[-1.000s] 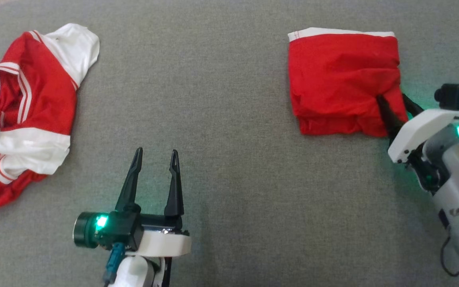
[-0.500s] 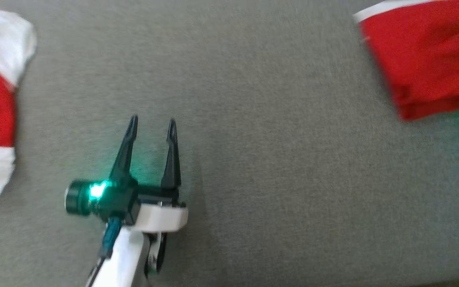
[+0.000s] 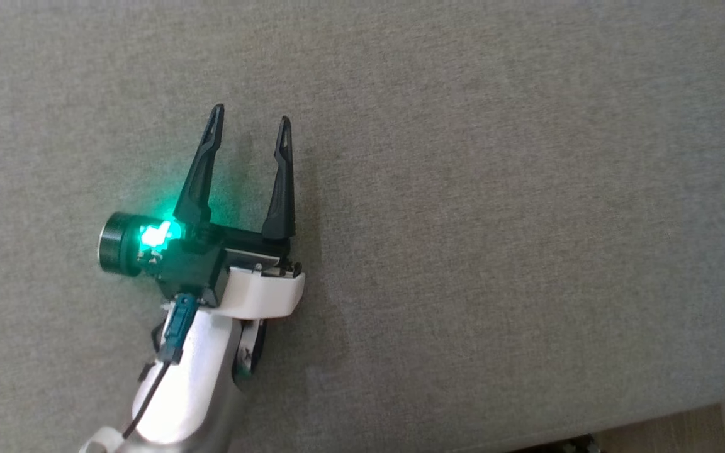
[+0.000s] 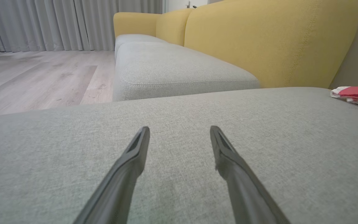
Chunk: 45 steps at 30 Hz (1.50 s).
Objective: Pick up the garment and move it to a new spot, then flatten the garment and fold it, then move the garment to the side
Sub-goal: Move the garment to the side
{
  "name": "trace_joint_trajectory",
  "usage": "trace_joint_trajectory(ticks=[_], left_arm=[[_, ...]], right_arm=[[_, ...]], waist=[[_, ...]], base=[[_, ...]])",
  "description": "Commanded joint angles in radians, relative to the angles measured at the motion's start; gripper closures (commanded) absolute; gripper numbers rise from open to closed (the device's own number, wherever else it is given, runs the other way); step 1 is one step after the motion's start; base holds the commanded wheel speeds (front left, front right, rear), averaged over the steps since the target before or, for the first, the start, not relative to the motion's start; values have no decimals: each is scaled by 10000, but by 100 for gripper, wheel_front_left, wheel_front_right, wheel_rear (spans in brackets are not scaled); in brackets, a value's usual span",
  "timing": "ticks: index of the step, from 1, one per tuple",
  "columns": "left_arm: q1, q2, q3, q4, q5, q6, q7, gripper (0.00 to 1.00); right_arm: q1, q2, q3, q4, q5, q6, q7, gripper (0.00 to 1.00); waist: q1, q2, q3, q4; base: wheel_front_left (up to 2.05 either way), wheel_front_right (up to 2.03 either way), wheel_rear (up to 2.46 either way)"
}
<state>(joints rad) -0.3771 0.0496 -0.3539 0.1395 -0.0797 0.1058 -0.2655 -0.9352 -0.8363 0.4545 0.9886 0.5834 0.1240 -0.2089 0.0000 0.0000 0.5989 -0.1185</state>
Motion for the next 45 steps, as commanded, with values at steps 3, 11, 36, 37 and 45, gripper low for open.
trace_joint_trajectory(ticks=[3,11,36,37,45], left_arm=[[226,7,105,173,-210,83,37,0],[1538,7,396,362,-886,375,37,0],[3421,7,2299,1656,-394,-337,37,0],[3410,7,2308,1671,-369,-359,37,0],[3358,7,2367,1757,-312,-451,37,0]], right_arm=[[381,411,-40,86,-561,67,-296,0],[2446,3135,32,-1754,-615,67,-522,0],[8365,7434,-3009,-5719,-4142,67,-528,0],[8374,7453,-3021,-5724,-4171,67,-528,0],[8425,7556,-3156,-5743,-4274,67,-528,0]], waist=[[0,0,-867,290],[0,0,-3243,948],[0,0,-6525,1428],[0,0,-6520,1424],[0,0,-6505,1419]], base=[[0,0,0],[0,0,0],[0,0,0],[0,0,0],[0,0,0]])
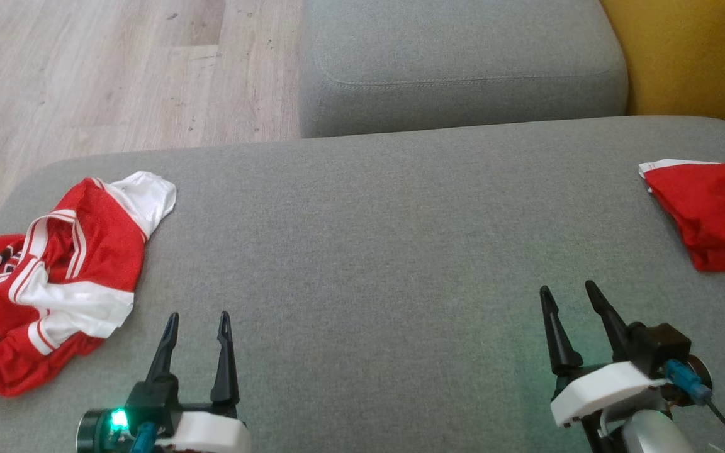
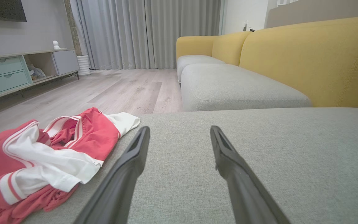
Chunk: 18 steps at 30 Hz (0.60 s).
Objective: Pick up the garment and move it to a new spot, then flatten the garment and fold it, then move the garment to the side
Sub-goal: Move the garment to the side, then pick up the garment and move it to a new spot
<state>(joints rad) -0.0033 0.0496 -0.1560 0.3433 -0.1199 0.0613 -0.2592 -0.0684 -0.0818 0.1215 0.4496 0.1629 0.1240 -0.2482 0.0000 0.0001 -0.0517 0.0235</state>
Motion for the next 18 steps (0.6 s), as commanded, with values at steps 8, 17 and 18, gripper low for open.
trace_joint_trajectory(ticks=[8,17,18], left_arm=[[-456,7,375,-259,94,-30,-26,0],[-628,7,418,-274,150,44,-26,0],[-639,7,453,-294,181,45,-26,0]], right_arm=[[-198,-9,13,-466,-164,67,-135,0],[22,-37,-309,-656,-319,67,-135,0],[30,-35,-348,-678,-308,67,-135,0]], waist=[[0,-1,22,94],[0,-1,270,1806],[0,-1,309,2122]], base=[[0,0,0],[0,0,0],[0,0,0]])
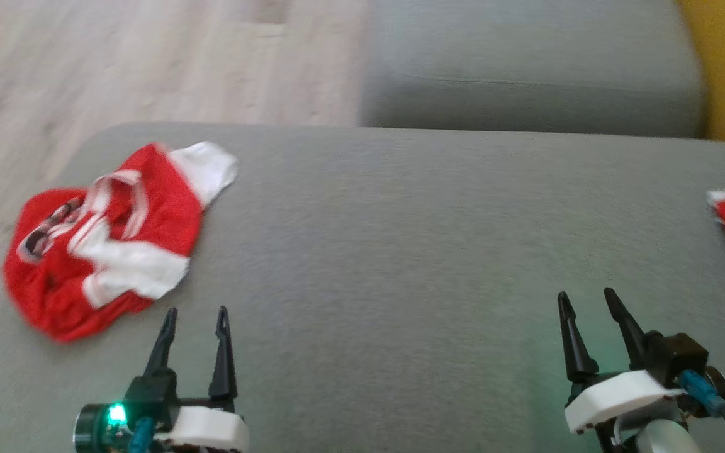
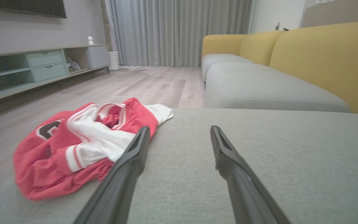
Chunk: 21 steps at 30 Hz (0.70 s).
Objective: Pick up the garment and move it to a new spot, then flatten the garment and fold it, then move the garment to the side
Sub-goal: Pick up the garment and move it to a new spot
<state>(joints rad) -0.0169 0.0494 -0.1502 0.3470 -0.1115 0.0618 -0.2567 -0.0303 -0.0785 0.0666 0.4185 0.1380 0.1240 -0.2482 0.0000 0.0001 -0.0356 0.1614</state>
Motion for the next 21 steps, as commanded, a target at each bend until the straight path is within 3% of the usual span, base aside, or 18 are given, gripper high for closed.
trace_joint_trajectory(ticks=[1,6,11,21], left_arm=[[-504,9,463,-360,124,56,-51,0],[-378,19,927,-555,183,75,-51,0],[-148,18,1384,-751,172,94,-51,0],[-702,11,1665,-1179,-2,128,-51,0]], right_arm=[[-355,-61,194,-385,-52,67,-135,0],[-441,-43,256,-431,-45,67,-135,0],[-509,-97,345,-463,-46,67,-135,0],[-766,-785,421,-542,-93,67,-135,0]], waist=[[0,-1,183,1044],[0,-1,330,2448],[0,-1,461,3384],[0,-1,1470,3733]], base=[[0,0,0],[0,0,0],[0,0,0],[0,0,0]])
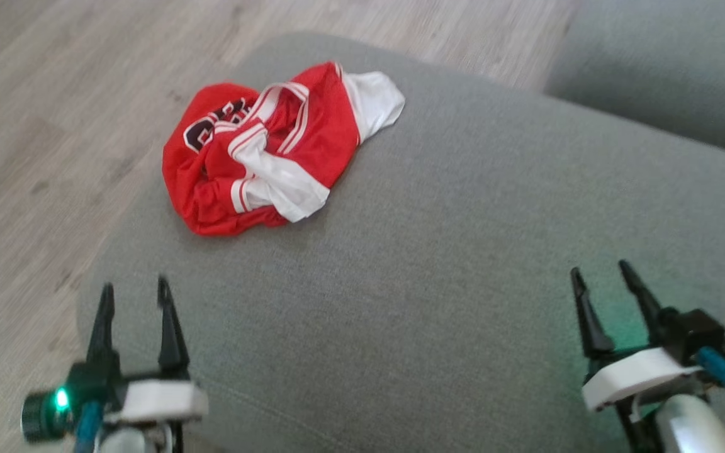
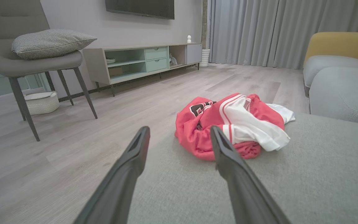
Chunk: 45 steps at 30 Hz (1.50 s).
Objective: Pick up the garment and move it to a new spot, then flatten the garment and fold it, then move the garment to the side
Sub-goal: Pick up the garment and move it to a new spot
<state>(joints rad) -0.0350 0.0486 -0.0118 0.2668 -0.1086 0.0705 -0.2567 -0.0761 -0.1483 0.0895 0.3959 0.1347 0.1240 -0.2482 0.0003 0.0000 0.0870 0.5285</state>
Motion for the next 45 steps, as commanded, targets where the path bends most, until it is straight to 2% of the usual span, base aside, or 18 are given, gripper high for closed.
trace_joint_trajectory(ticks=[1,7,12,14,15,22,25,26,27,28,32,36,41,42,45], left_arm=[[-729,19,234,-393,9,23,-51,0],[-2705,18,99,257,137,193,-51,0],[-4974,68,199,2392,83,434,92,0],[-5796,152,328,3297,-29,530,500,0],[-6455,263,463,4196,-186,553,972,0],[-7711,572,797,6756,-745,302,1780,0],[-7938,677,792,7509,-729,470,1702,0],[-8068,662,761,7821,-734,490,1456,34],[-8131,652,726,7911,-733,435,1255,81],[-8214,658,703,7956,-740,363,1003,100],[-8647,796,360,7777,-471,103,225,100],[-9109,1024,-27,6926,-104,-112,-12,100],[-9563,1381,-540,5350,304,-589,-45,100],[-9563,1381,-540,5350,304,-589,-45,100],[-9794,1603,-835,4553,438,-1005,96,100]], right_arm=[[-343,-207,179,-361,-79,67,-135,0],[-626,-1160,317,-608,-123,67,-135,0],[-996,-1857,584,-821,-121,67,-135,0],[-1142,-2035,674,-883,-114,67,-135,0],[-1260,-2165,717,-942,-97,67,-135,0],[-1453,-2434,655,-1018,-43,67,-135,0],[-1405,-2456,564,-1072,-43,67,-135,0],[-1386,-2448,538,-1085,-52,67,-135,0],[-1390,-2428,539,-1072,-61,67,-135,0],[-1407,-2400,546,-1048,-53,67,-135,0],[-1511,-2161,712,-1004,-49,67,-136,0],[-1635,-1752,953,-903,-1,67,-136,0],[-1690,-872,952,-785,324,67,-136,0],[-1690,-872,952,-785,324,67,-136,0],[-1734,-429,1036,-839,371,67,-136,0]], waist=[[-3,0,438,33],[-3,0,1795,-288],[-3,0,2591,-773],[-3,0,2794,-1015],[-3,0,2974,-1261],[-3,0,3510,-1902],[-3,0,3649,-1978],[-3,0,3702,-1992],[-3,0,3703,-1995],[-3,0,3685,-1992],[-3,0,3342,-2013],[-3,0,2654,-2307],[-3,0,1598,-3247],[-3,0,1598,-3247],[-3,0,1108,-4127]], base=[[0,0,0],[0,0,0],[0,0,0],[0,0,0],[0,0,0],[0,0,0],[0,0,0],[0,0,0],[0,0,0],[0,0,0],[0,0,0],[0,0,0],[0,0,0],[0,0,0],[0,0,0]])
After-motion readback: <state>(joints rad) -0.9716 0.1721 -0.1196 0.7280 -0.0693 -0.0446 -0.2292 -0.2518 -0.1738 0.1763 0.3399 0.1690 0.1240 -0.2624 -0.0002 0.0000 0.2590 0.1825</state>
